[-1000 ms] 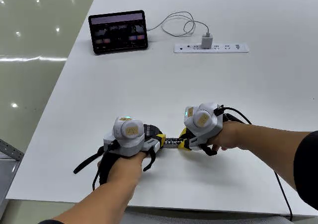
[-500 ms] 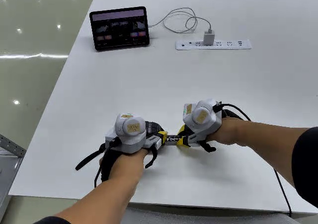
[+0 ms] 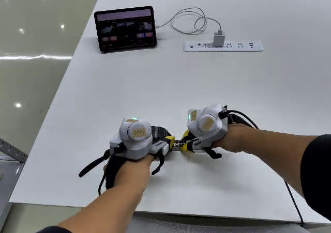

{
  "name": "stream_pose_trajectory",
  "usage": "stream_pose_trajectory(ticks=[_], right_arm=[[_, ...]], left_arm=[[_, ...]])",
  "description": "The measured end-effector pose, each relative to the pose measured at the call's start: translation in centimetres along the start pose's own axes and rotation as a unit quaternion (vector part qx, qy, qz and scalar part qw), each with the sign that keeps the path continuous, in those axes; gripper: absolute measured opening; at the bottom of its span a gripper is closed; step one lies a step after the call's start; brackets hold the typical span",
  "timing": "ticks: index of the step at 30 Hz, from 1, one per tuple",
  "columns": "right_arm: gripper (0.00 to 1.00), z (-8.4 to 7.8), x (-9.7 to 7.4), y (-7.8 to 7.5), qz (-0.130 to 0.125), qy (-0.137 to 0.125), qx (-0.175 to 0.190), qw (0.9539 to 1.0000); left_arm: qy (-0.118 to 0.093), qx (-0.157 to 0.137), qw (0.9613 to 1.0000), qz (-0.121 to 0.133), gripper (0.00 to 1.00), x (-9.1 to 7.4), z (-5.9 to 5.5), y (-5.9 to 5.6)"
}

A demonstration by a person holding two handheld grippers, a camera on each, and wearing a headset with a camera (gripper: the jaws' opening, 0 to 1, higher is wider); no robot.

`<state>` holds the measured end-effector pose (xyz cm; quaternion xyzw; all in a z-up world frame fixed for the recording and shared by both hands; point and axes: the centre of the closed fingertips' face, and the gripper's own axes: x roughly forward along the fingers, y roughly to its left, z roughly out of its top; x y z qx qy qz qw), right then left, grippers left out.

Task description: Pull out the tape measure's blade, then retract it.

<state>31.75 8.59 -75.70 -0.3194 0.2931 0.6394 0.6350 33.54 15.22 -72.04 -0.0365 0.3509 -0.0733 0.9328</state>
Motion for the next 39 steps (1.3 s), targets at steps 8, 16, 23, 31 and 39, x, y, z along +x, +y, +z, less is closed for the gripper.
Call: stream_pose_trajectory(ticks=[8,16,23,31,39], right_arm=[[0.10,0.17,0.25,-0.16,0.008,-0.005,0.032,0.9995],[0.11,0.11,0.28,-0.19,0.002,-0.004,0.053,0.9986],[0.12,-0.15,0.21,0.17,-0.001,0.001,0.032,0.9995],[0.12,-0.25,0.04,0.30,-0.007,-0.015,0.022,0.9996],[0.09,-0.12,0.14,0.20,0.000,-0.027,0.025,0.9993]], left_arm=[[-0.001,-0.003,1.0000,0.000,0.56,-0.05,0.04,-0.05],[-0.005,0.002,1.0000,0.001,0.56,-0.02,-0.04,-0.13],[-0.003,0.013,0.9999,0.000,0.56,0.03,-0.15,-0.25],[0.003,0.027,0.9996,0.006,0.56,0.04,-0.25,-0.31],[0.004,0.008,0.9999,-0.010,0.55,-0.16,-0.19,-0.04]])
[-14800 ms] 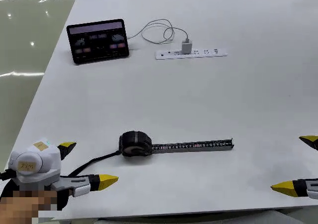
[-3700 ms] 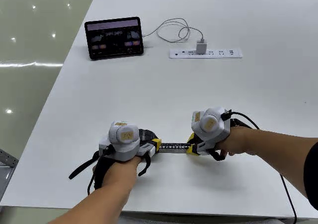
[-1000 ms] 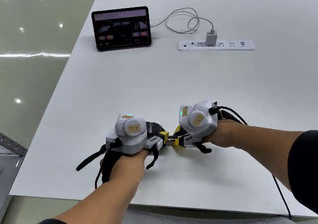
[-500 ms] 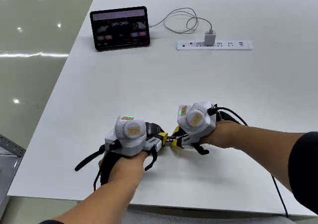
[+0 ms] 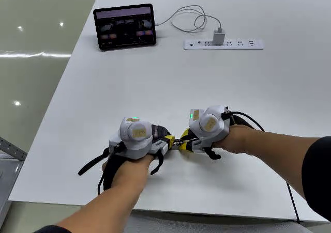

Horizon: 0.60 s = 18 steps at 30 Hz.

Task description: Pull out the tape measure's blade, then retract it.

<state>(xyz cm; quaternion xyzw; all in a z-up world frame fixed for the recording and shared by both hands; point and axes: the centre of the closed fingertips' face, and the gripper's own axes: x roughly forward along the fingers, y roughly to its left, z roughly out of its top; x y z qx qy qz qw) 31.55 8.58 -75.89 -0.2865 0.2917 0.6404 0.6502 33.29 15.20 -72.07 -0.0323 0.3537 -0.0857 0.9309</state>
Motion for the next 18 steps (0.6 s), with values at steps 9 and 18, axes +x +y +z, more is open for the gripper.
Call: stream_pose_trajectory(ticks=[9,18], right_arm=[[0.10,0.4,0.4,-0.1,0.004,-0.004,-0.002,1.0000],[0.09,1.2,1.1,-0.1,0.005,-0.005,0.006,1.0000]], left_arm=[[-0.008,-0.003,0.9999,-0.010,0.54,0.0,0.1,-0.1],[-0.005,-0.002,0.9999,-0.012,0.55,0.1,0.0,0.0]])
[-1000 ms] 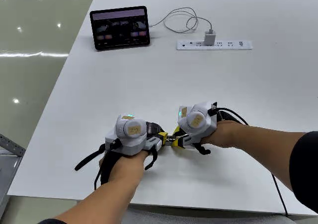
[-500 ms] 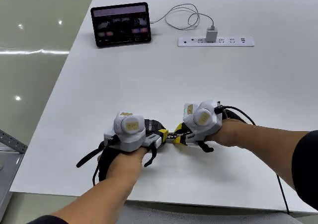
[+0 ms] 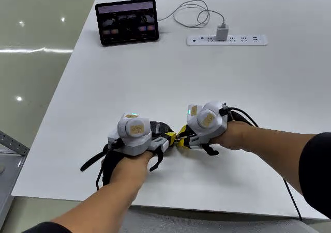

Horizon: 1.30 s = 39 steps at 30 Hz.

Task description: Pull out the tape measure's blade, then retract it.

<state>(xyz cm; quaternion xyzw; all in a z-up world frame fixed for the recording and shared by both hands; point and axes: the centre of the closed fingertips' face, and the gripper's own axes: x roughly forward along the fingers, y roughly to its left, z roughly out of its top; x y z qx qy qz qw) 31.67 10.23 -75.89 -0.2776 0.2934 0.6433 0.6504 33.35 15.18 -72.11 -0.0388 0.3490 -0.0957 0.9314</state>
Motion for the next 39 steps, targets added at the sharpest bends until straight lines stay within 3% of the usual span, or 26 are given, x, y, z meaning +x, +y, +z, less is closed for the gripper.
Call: stream_pose_trajectory(ticks=[8,18,39], right_arm=[[0.09,0.48,0.24,0.19,0.001,0.000,-0.006,1.0000],[0.10,0.38,0.13,0.12,0.001,-0.007,0.022,0.9997],[0.11,0.27,0.18,0.18,-0.007,-0.006,0.030,0.9995]], left_arm=[[0.000,0.001,1.0000,0.000,0.55,-0.10,-0.03,-0.06],[0.000,-0.001,1.0000,0.000,0.55,-0.02,0.07,0.03],[0.004,-0.001,1.0000,0.003,0.56,0.03,0.09,-0.05]])
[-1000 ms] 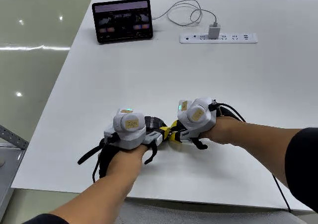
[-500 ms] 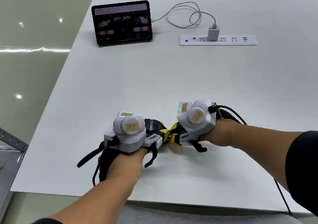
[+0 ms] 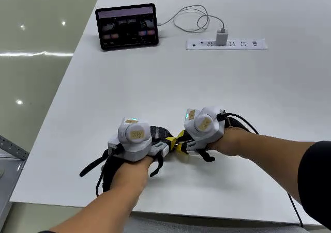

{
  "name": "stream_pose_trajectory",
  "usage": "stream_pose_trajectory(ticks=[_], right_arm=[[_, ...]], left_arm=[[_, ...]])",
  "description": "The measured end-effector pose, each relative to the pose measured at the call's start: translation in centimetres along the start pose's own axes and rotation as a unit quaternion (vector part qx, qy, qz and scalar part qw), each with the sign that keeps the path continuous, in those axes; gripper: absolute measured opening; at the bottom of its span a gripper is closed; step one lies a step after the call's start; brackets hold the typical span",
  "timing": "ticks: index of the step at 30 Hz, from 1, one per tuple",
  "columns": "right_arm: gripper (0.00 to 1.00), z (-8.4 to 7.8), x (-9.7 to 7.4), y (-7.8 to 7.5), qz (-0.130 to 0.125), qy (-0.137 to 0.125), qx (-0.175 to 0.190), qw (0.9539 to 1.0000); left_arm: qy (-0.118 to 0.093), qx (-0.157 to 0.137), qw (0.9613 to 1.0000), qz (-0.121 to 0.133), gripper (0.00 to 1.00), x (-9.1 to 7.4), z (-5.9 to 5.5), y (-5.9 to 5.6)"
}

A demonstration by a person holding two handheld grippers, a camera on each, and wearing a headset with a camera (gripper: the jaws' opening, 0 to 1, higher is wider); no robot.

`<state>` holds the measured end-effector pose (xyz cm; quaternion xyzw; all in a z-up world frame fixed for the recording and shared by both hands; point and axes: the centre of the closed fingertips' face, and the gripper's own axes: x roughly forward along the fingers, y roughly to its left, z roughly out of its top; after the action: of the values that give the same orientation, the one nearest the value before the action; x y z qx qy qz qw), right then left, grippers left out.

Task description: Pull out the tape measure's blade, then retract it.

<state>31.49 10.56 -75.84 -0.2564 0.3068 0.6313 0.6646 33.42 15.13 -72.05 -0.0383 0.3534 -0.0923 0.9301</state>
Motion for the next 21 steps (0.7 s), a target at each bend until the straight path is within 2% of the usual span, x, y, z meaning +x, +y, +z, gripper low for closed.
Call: stream_pose_trajectory(ticks=[7,9,15,21], right_arm=[[0.12,-0.1,-0.1,0.2,0.000,0.005,-0.012,0.9999],[0.12,-0.1,-0.3,0.2,-0.001,0.003,-0.015,0.9999],[0.14,0.1,-1.2,0.1,-0.008,-0.001,-0.018,0.9998],[0.18,0.4,-1.8,0.2,-0.009,-0.006,-0.022,0.9997]], left_arm=[[0.004,0.003,0.9999,-0.011,0.59,-0.1,0.0,0.0],[-0.002,0.013,0.9998,-0.014,0.59,-0.1,0.0,-0.1],[0.000,0.010,0.9996,-0.025,0.60,-0.1,0.1,0.2],[-0.016,-0.003,0.9995,-0.027,0.79,-0.3,1.2,1.0]])
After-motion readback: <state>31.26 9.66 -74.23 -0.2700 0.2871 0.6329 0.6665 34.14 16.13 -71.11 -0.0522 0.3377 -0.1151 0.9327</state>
